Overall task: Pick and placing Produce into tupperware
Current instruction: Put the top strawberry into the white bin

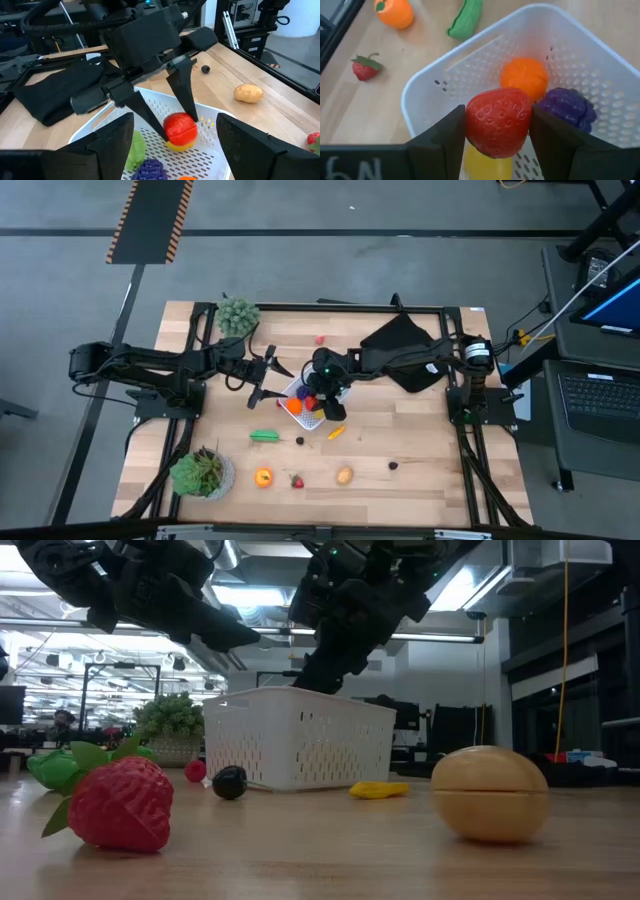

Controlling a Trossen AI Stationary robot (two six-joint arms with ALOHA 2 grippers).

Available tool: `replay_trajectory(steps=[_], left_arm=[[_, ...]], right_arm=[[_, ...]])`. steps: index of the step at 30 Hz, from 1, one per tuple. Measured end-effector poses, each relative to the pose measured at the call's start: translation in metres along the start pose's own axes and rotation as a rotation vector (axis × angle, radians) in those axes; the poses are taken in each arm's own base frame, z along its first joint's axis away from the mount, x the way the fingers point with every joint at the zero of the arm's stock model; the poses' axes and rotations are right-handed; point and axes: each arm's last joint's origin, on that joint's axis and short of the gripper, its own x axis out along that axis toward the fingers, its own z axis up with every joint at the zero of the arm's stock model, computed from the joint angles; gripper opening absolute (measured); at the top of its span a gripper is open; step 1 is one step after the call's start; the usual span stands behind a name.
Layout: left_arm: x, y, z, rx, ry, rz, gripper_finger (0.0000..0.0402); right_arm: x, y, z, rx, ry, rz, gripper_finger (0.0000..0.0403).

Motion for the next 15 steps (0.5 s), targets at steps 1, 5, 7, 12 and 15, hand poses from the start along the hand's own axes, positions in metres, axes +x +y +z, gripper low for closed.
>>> replay_trajectory(steps=[1,5,7,12,15], left_arm=[[0.0000,0.0000,0.0000,0.000,0.000,0.000,0.0275],[0.0000,0.0000,-0.0001,0.000,0.001,0.000,0.0275],[0.0000,-0.0001,-0.0003,-0.001,0.003,-0.001,0.0275],[0.0000,-0.0002,-0.0007,-0.003,0.007,-0.001,0.0275],[0.0000,-0.0002,-0.0010,-0.004,0.009,-0.002,0.0275]], right_arm=[[0.0021,-0.0006,-0.0013,0.002,0.005,0.001,0.0190],[0.0077,-0.0022,-0.0055,0.011,0.027,0.004,0.0191],[0.0076,-0.0022,-0.0050,0.009,0.022,0.004,0.0191],[0.0069,-0.0020,-0.0040,0.006,0.015,0.003,0.0213],[0.0067,-0.0020,-0.0038,0.006,0.014,0.002,0.0235]])
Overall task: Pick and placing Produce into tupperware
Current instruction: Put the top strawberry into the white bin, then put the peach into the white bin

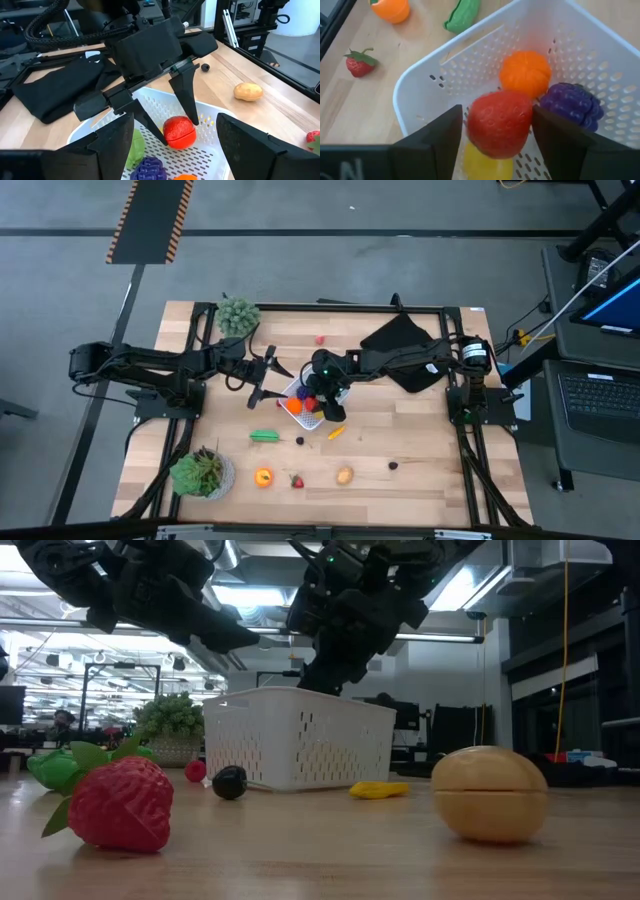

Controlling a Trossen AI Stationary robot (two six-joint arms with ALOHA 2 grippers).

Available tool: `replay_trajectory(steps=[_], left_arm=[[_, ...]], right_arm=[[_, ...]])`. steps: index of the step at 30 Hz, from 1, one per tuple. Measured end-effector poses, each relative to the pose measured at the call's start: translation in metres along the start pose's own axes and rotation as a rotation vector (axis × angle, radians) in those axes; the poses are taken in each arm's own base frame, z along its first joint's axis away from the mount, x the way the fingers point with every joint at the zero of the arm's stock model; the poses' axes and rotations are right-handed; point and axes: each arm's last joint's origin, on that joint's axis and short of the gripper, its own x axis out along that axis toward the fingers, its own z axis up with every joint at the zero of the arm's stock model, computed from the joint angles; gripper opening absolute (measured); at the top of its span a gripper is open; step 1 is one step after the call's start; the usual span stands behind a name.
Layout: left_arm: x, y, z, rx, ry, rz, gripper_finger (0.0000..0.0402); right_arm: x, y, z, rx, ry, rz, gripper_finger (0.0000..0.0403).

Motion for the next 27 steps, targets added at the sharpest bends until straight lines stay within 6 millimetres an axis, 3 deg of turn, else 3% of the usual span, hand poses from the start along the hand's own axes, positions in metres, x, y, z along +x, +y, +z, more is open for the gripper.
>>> replay_trajectory(steps=[13,17,22,27], left_arm=[[0.000,0.000,-0.001,-0.003,0.006,-0.001,0.0275],[0.000,0.000,-0.001,-0.002,0.005,-0.001,0.0275],[0.000,0.001,-0.001,-0.008,0.012,0.030,0.0275],[0.000,0.001,-0.002,-0.015,0.024,0.053,0.0275]], right_arm=[[-0.003,0.001,0.001,0.001,-0.003,-0.002,0.0258],[-0.026,0.005,0.012,-0.046,-0.044,-0.014,0.0258],[-0.070,0.012,0.025,-0.108,-0.110,-0.041,0.0259],[-0.090,0.013,0.009,-0.154,-0.219,-0.084,0.0259]])
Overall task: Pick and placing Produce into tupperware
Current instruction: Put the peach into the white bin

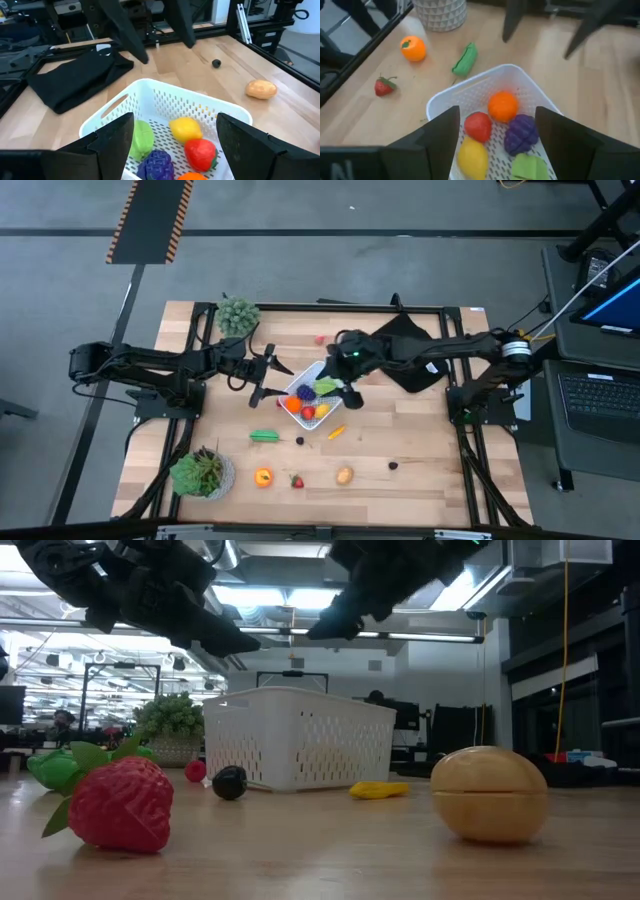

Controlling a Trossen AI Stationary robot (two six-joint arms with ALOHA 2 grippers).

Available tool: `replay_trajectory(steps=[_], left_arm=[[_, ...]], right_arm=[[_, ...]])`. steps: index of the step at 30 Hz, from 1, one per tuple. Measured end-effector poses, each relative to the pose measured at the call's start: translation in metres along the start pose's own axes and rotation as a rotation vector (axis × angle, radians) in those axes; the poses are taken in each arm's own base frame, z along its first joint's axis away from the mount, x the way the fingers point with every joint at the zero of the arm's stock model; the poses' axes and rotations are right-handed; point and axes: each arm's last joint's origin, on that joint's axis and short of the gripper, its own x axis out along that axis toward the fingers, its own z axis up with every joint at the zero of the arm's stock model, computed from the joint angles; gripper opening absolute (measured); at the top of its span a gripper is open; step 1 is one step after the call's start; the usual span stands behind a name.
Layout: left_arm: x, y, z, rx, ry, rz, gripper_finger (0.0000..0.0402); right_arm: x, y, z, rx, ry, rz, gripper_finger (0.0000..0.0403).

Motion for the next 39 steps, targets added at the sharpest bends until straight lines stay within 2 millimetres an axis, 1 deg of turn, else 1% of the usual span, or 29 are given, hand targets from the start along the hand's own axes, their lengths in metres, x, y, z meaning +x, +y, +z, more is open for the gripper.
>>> replay_trajectory(steps=[5,9,13,15,21,26,29,35,39], left_arm=[[0.000,0.000,0.000,0.002,-0.003,0.001,0.0275],[0.000,0.000,0.002,0.013,-0.015,0.004,0.0275],[0.000,0.001,0.002,0.017,-0.017,0.027,0.0275],[0.000,0.003,0.003,0.022,-0.020,0.072,0.0275],[-0.001,0.009,0.007,0.033,-0.033,0.281,0.0275],[-0.003,0.013,0.008,0.031,-0.038,0.337,0.0275],[-0.006,0.020,0.007,0.021,-0.033,0.375,0.0275],[-0.014,0.037,0.005,-0.041,-0.059,0.456,0.0275],[-0.016,0.044,0.001,-0.082,-0.045,0.467,0.0275]], right_arm=[[-0.022,0.000,-0.028,0.005,-0.154,-0.076,0.0259],[-0.034,0.003,-0.048,-0.009,-0.256,-0.117,0.0259],[-0.041,0.004,-0.061,-0.031,-0.327,-0.161,0.0259],[-0.041,0.003,-0.066,-0.035,-0.345,-0.186,0.0259],[-0.045,-0.004,-0.068,-0.025,-0.355,-0.257,0.0259],[-0.050,-0.011,-0.067,-0.033,-0.391,-0.293,0.0259],[-0.056,-0.022,-0.068,-0.026,-0.410,-0.339,0.0260],[-0.071,-0.046,-0.078,0.009,-0.403,-0.435,0.0260],[-0.084,-0.060,-0.079,0.029,-0.459,-0.502,0.0260]])
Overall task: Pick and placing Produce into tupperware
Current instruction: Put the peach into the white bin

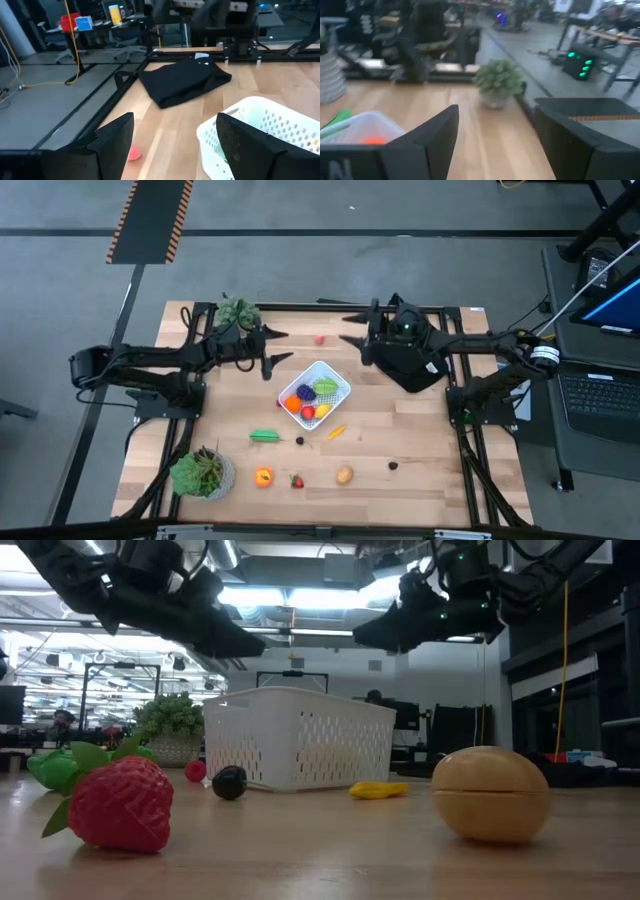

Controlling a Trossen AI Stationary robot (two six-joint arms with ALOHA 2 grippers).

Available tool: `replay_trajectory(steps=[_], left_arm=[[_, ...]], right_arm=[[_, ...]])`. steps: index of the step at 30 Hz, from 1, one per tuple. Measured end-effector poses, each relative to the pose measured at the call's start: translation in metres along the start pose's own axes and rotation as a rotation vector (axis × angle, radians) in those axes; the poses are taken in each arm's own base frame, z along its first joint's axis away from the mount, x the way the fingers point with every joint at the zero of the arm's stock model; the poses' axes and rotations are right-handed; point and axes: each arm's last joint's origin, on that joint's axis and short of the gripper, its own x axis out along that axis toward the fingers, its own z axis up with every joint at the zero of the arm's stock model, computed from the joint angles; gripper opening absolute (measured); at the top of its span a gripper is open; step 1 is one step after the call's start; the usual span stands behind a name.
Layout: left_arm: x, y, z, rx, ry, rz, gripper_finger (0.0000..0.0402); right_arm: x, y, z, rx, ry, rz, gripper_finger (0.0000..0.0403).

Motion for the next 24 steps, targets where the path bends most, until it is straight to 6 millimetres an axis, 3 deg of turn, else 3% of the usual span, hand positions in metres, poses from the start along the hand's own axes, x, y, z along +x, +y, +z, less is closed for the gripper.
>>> replay_trajectory(steps=[5,13,24], left_arm=[[0.012,0.006,0.004,-0.013,0.031,0.026,0.0275],[0.053,0.024,0.027,-0.028,0.201,0.046,0.0275],[0.088,0.057,0.057,-0.052,0.523,0.036,0.0275]], right_arm=[[-0.002,-0.009,0.002,0.016,-0.034,-0.036,0.0259],[-0.002,-0.009,0.006,0.102,-0.051,-0.033,0.0259],[0.007,-0.017,0.032,0.135,-0.079,-0.034,0.0259]])
